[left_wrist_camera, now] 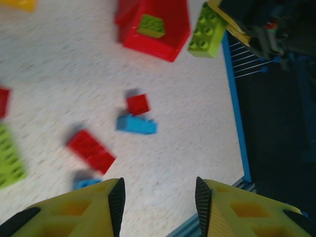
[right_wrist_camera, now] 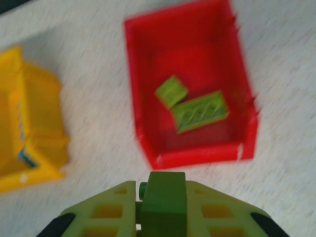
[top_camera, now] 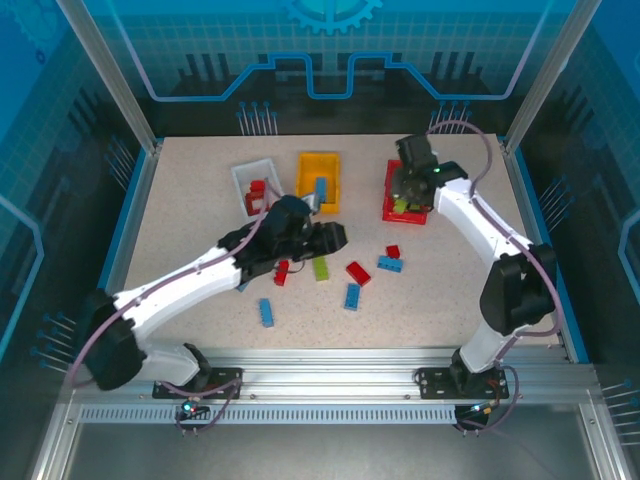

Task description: Sort the legos into containers by color

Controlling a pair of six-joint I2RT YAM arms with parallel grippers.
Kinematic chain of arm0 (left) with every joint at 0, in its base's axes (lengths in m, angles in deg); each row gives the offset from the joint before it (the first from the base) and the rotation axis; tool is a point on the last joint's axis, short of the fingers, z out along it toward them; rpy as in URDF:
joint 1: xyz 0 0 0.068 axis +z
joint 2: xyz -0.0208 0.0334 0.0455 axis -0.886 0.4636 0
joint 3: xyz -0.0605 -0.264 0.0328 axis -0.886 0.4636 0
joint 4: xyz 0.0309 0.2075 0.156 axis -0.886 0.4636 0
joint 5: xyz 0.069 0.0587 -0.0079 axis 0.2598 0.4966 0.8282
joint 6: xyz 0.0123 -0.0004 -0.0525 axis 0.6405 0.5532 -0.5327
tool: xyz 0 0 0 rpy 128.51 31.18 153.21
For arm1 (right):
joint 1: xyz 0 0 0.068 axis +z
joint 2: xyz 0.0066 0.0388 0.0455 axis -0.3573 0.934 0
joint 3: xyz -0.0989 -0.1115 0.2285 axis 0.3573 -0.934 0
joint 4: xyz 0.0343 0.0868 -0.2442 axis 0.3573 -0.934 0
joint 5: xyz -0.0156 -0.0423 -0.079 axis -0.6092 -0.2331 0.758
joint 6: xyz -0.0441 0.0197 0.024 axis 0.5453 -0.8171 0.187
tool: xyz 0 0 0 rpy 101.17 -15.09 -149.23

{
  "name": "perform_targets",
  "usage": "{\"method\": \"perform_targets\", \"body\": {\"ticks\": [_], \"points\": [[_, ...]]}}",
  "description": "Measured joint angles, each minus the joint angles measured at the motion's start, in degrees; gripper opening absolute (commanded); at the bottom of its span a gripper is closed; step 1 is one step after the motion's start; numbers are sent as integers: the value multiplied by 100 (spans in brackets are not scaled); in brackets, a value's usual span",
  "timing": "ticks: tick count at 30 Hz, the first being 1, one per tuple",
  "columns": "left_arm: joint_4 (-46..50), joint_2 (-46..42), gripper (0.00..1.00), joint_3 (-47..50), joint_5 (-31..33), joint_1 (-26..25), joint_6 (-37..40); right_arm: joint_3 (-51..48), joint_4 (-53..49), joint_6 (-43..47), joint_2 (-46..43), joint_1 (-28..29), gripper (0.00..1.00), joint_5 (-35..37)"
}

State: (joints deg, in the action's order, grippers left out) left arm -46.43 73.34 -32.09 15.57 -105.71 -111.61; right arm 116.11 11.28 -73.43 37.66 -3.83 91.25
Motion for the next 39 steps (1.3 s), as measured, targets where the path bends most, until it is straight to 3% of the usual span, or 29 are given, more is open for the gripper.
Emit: {"method": "perform_targets", "body": {"ticks": [9, 17, 22, 30, 34, 39], "points": [[-658, 2087, 45, -2065, -85, -72, 501, 1939, 83, 1045, 1856, -531, 17, 289], [-964, 3265, 45, -3099, -251, -70, 603, 2365, 74, 1429, 2754, -551, 21, 525], [-994, 3259, 45, -3084, -247, -66, 605, 2533, 15, 1486, 3038, -551, 40, 573], [-730, 2592, 45, -2286, 15, -48, 605, 2391, -31, 1502, 2848, -538, 44, 568], [-133, 1921, 45, -1849, 321, 105, 581, 1902, -4, 1502, 2100, -409, 43, 573], [680, 1038, 46, -1213, 599, 756, 538, 907, 345, 1504, 435, 140, 45, 496]]}}
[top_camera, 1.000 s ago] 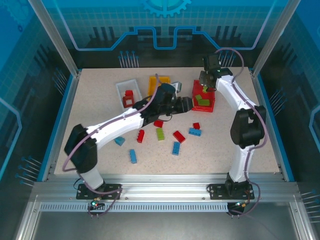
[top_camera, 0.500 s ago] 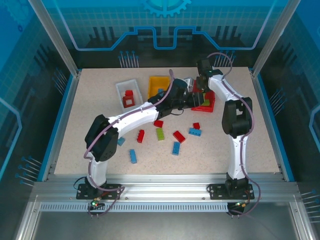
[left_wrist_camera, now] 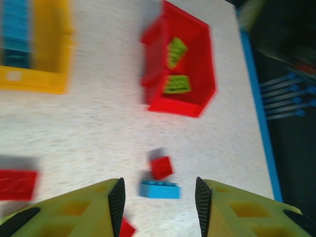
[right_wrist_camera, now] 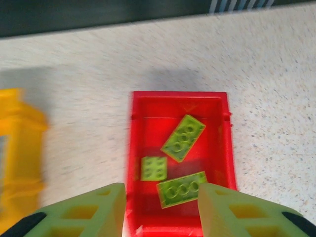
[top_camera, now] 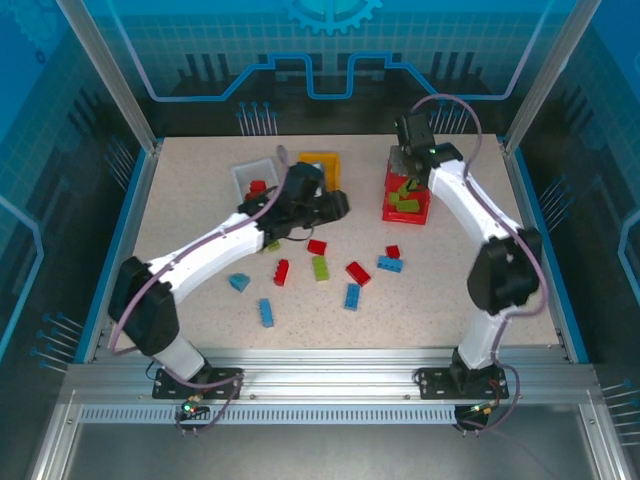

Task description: Sort the legos into containers by color

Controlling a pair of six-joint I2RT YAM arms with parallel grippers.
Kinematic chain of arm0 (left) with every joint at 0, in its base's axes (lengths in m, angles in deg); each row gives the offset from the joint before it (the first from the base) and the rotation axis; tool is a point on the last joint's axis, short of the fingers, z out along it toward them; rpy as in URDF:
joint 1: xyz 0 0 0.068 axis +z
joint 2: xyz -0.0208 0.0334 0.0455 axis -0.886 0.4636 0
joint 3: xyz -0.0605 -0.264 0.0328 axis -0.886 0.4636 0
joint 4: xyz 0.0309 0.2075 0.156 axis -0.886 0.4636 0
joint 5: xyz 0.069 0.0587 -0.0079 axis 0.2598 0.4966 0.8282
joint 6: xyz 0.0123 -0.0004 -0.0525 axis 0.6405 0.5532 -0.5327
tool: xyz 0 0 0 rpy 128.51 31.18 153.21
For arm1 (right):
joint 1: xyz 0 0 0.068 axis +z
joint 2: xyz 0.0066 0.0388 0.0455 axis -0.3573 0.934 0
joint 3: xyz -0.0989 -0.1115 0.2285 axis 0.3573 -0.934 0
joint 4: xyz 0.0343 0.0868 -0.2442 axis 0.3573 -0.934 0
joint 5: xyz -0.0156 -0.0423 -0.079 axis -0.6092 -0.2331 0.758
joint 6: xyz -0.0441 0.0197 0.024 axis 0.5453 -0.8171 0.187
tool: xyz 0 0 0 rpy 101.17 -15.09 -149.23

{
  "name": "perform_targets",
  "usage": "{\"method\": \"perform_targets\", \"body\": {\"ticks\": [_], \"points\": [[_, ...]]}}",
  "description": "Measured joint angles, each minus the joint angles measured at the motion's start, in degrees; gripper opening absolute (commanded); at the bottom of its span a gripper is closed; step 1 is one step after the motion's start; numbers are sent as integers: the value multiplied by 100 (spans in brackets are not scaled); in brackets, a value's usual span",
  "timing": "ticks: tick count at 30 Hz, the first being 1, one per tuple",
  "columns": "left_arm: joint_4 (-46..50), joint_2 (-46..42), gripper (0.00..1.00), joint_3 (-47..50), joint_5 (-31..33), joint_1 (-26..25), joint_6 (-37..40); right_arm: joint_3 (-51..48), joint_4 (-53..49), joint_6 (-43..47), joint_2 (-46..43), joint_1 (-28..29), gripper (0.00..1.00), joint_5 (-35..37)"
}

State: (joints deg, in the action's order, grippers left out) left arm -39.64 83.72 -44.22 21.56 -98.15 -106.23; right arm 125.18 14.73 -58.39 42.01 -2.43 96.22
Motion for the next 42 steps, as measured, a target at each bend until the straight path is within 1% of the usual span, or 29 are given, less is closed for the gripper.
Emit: {"method": "perform_targets", "body": {"ticks": [2, 4, 7, 9, 12, 14, 16, 19, 23, 25, 28, 30, 32, 35, 38, 42], "points": [[389, -223, 47, 251, 72, 413, 4, -564, 236, 2, -776, 426, 45, -170], [699, -273, 48, 442, 133, 785, 17, -1038, 420, 26, -1344, 920, 46, -378], [1095, -264, 50, 745, 153, 1113, 105, -1775, 704, 26, -1875, 1790, 48, -748], [1309, -216, 55, 857, 144, 1106, 219, -2243, 820, -2, -2000, 2310, 51, -973], [1460, -46, 64, 962, 149, 925, 507, -2924, 920, -173, -2000, 2977, 55, -1344], [1502, 92, 66, 1062, 146, 793, 734, -3353, 997, -363, -2000, 3329, 58, -1554], [1534, 219, 67, 1193, 125, 713, 944, -3681, 1113, -573, -2002, 3558, 59, -1733], [1602, 455, 66, 1294, 125, 710, 1220, -4070, 1338, -905, -2006, 3757, 59, -1928], [1652, 828, 60, 1300, 125, 710, 1447, -4164, 1482, -1178, -2004, 3823, 58, -2052], [1637, 946, 53, 1311, 122, 710, 1532, -4162, 1593, -1250, -2004, 3823, 57, -2061], [1591, 1036, 36, 1410, 103, 710, 1598, -4144, 1650, -1327, -1987, 3823, 56, -2079], [1552, 1038, 25, 1482, 103, 710, 1652, -4107, 1665, -1373, -1941, 3823, 55, -2083], [1513, 1016, 20, 1491, 107, 710, 1674, -4103, 1698, -1408, -1904, 3825, 54, -2083], [1528, 935, 18, 1491, 166, 710, 1663, -4103, 1733, -1429, -1908, 3832, 53, -2076], [1709, 774, 18, 1349, 232, 761, 1674, -4127, 1930, -1405, -2020, 3851, 52, -1969], [2011, 782, 18, 494, 238, 1121, 1744, -4122, 2426, -1182, -2293, 3845, 52, -1574]]}}
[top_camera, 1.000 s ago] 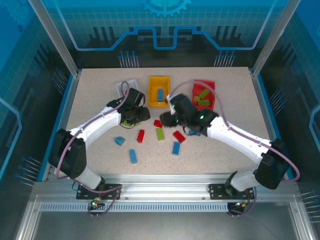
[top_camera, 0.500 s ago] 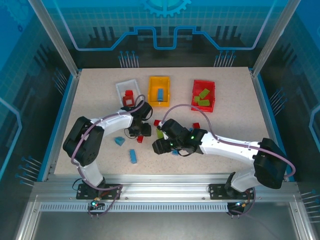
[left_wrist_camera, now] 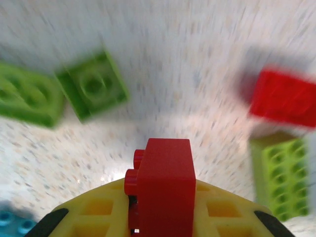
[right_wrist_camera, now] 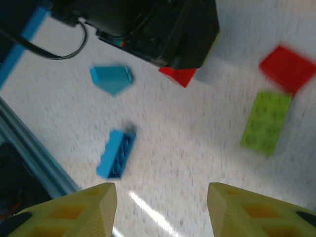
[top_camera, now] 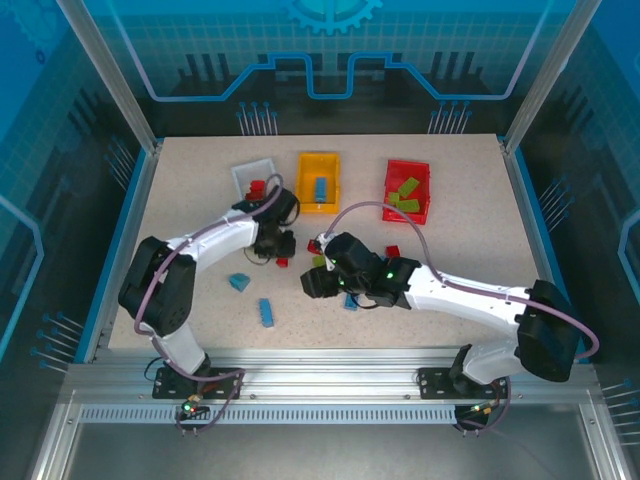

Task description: Sort the legos into containers by color

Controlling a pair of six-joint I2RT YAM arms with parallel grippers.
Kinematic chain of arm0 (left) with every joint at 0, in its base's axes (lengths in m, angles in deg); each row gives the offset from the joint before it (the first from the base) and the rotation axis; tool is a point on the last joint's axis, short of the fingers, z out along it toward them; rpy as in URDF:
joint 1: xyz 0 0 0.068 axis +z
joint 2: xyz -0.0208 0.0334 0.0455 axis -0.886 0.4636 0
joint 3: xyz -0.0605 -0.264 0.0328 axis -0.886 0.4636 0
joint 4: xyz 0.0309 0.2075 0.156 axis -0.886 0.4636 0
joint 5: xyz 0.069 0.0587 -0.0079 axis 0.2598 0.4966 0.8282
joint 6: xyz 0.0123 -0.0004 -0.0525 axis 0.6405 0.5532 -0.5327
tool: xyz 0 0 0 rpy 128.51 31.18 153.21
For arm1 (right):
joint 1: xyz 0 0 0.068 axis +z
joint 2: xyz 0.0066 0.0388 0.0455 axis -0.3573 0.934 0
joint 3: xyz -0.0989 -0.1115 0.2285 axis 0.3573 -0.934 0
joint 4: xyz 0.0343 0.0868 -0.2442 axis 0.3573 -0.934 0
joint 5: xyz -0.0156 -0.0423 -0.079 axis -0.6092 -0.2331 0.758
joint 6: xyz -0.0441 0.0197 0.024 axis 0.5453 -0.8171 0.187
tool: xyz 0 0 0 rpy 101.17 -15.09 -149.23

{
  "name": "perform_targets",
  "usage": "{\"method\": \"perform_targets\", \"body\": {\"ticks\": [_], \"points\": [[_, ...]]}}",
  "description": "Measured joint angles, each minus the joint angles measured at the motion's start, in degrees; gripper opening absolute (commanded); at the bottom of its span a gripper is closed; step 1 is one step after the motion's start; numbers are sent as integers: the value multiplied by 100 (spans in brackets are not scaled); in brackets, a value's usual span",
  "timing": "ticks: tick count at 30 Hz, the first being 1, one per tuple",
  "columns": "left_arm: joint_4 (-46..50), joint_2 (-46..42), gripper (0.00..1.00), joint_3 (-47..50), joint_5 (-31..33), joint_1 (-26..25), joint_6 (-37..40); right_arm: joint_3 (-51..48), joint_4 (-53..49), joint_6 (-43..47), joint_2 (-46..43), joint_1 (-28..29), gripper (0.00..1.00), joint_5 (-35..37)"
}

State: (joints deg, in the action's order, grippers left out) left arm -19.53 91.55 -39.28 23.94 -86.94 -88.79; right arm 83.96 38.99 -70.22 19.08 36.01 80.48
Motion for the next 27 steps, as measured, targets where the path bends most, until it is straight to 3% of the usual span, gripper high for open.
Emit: {"method": "perform_targets", "body": {"ticks": [8, 19, 27], "points": [[83, 981, 19, -2376, -59, 1036, 168, 896, 1244, 654, 800, -415, 52, 470], [232, 2780, 23, -3917, -1086, 1947, 208, 2352, 1567, 883, 2234, -686, 52, 549], [398, 3064, 49, -4120, -1261, 1963, 188, 2404, 1491, 817, 2398, -686, 54, 531]]}}
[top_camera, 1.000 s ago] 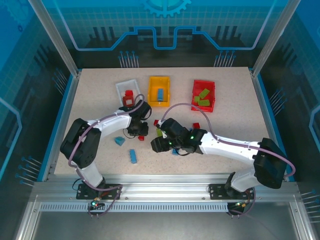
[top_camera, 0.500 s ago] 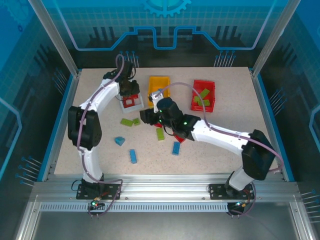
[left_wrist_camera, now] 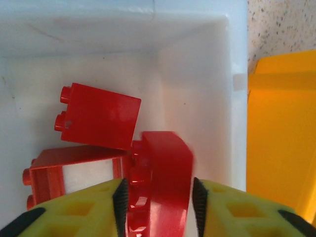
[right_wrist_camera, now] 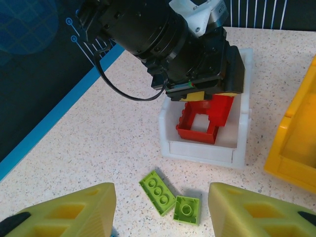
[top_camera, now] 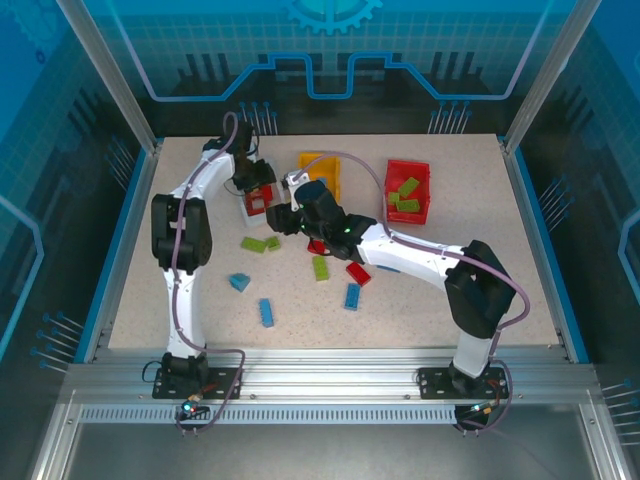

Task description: Sort the legos into containers by color

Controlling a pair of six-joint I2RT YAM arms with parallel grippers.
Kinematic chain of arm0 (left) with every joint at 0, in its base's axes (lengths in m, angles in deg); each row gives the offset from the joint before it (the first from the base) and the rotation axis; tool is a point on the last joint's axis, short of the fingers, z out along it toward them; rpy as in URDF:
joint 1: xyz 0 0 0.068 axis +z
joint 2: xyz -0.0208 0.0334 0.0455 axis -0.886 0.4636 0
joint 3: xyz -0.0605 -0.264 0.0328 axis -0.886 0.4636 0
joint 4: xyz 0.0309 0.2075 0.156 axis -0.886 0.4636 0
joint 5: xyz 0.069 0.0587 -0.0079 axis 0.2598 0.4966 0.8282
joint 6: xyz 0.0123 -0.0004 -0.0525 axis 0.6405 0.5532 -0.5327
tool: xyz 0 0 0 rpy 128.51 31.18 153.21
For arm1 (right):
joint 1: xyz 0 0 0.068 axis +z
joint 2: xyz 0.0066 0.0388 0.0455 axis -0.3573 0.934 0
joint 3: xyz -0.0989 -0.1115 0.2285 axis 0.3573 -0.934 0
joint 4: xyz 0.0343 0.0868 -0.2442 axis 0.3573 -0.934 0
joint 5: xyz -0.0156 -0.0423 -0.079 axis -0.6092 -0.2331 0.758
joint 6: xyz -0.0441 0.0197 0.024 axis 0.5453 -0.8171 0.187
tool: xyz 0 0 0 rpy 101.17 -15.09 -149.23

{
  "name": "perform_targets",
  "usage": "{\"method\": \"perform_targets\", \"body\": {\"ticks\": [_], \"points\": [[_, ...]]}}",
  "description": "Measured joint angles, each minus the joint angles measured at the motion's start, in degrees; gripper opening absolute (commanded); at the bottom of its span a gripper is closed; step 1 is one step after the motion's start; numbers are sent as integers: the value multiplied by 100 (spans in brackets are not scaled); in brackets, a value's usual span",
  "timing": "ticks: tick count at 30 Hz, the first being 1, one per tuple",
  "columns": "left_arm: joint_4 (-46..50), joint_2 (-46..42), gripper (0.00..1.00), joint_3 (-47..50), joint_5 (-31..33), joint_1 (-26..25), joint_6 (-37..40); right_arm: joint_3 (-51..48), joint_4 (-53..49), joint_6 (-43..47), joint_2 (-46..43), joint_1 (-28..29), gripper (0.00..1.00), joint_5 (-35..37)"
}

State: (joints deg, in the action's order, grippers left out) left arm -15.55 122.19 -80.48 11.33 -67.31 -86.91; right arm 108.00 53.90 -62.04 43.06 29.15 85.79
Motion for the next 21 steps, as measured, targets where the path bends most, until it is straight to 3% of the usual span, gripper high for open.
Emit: {"method": "perform_targets", "body": {"ticks": [6, 11, 17, 21], "points": [[17, -87, 46, 76, 0, 0, -37, -50, -57, -2, -20, 0, 54, 22], [-7, -688, 43, 518, -2, -2, -153, -424, -205, 0, -365, 0, 52, 201], [-317, -2389, 43, 1838, -2, -192, -420, -1027, -883, -184, -1231, -31, 52, 691], [-667, -3652, 45, 2994, -24, -898, -514, -1394, -1928, -859, -1843, -280, 54, 1058]]}}
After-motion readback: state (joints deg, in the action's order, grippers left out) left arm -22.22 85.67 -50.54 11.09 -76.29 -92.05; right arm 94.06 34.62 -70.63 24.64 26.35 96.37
